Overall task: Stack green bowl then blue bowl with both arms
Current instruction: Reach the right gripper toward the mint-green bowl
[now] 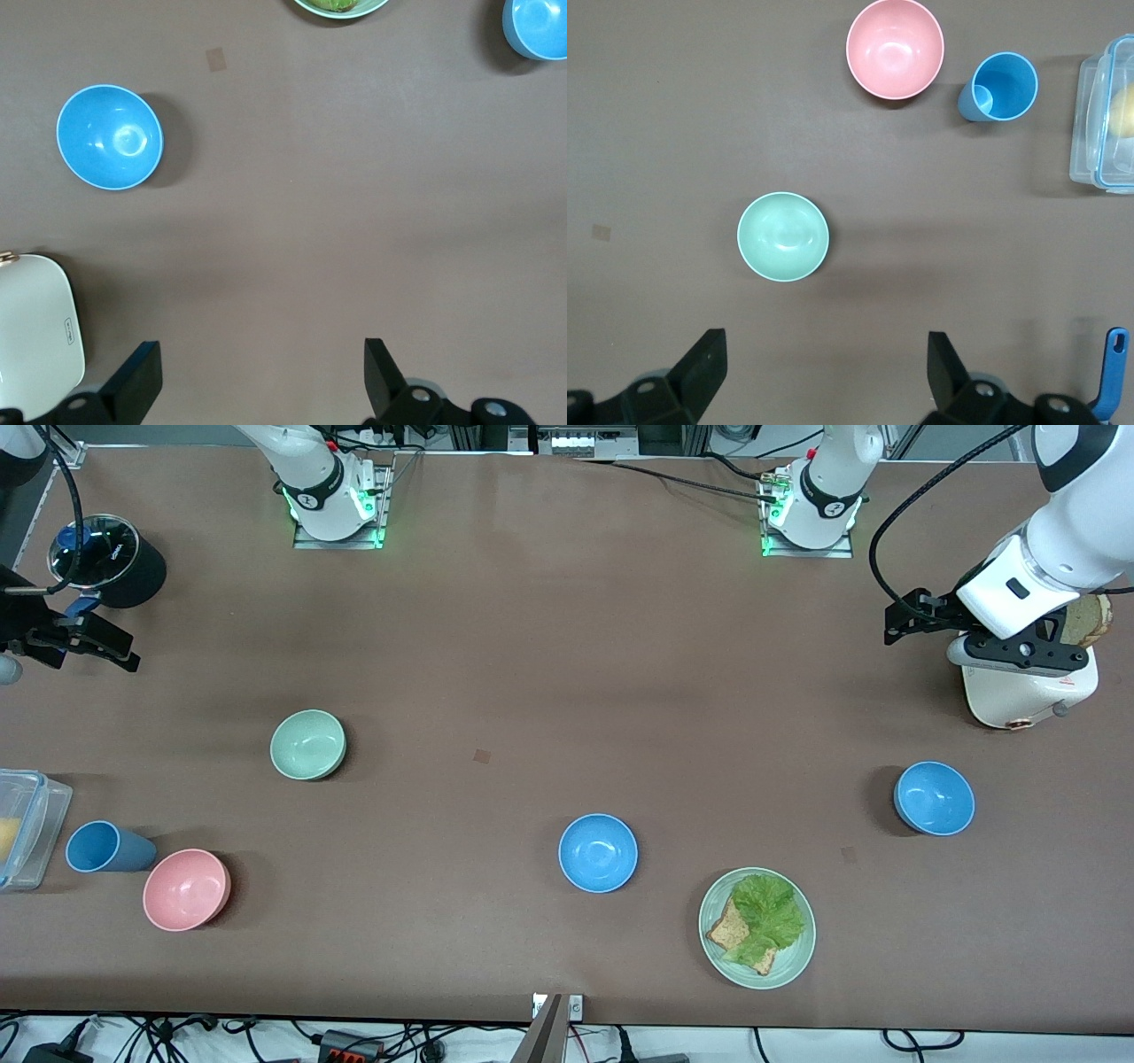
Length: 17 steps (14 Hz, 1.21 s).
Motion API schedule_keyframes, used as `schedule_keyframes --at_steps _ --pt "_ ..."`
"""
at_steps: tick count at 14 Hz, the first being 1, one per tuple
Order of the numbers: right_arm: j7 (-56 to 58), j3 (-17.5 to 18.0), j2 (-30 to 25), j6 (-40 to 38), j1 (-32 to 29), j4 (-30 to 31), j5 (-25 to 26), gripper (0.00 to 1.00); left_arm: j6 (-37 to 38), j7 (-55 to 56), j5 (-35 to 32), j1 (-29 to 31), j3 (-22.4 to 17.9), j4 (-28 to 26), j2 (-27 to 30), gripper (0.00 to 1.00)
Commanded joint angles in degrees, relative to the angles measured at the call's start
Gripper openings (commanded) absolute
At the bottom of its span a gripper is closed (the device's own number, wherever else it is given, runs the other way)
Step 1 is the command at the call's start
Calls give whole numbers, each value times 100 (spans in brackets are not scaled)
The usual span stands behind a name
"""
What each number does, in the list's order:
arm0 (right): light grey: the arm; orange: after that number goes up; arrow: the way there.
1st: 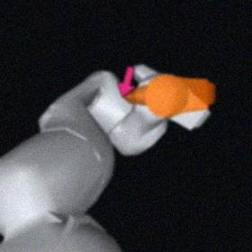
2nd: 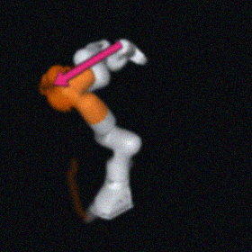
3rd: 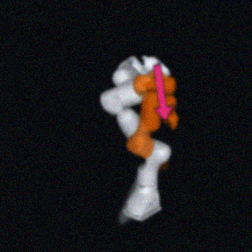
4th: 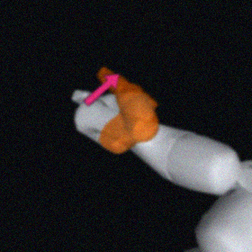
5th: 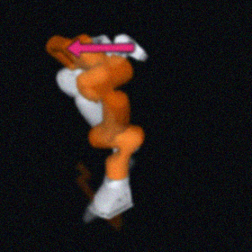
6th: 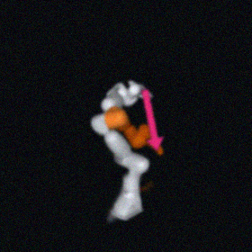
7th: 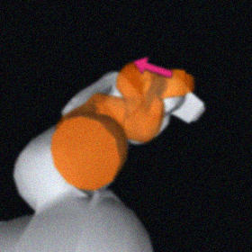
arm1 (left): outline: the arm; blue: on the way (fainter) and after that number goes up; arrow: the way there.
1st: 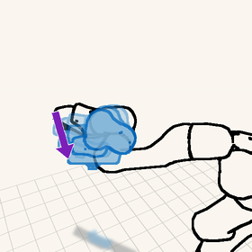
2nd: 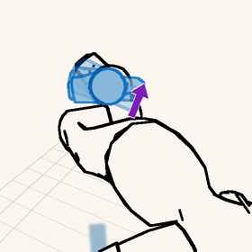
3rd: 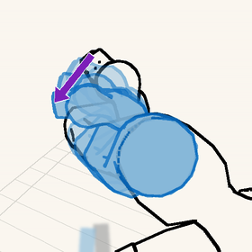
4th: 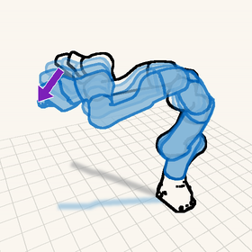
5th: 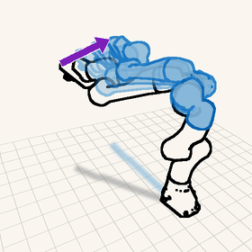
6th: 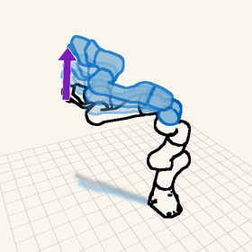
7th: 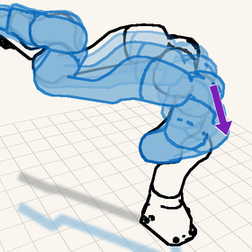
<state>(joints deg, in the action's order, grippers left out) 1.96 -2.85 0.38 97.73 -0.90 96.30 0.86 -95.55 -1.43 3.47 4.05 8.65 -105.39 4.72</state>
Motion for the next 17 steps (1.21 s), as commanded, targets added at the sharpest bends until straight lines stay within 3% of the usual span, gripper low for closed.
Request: schedule_keyframes --at_steps 1,8,17 --pt "-82 56 -126 -105 -68 91 10 100 142 2 -75 26 -4 177 -121 100" --pt "-73 56 22 -114 -51 91 63 100 221 -68 -84 8 23 309 -156 100" --pt "-82 56 1990 623 195 134 72 100 300 -15 -14 8 23 309 -173 100"
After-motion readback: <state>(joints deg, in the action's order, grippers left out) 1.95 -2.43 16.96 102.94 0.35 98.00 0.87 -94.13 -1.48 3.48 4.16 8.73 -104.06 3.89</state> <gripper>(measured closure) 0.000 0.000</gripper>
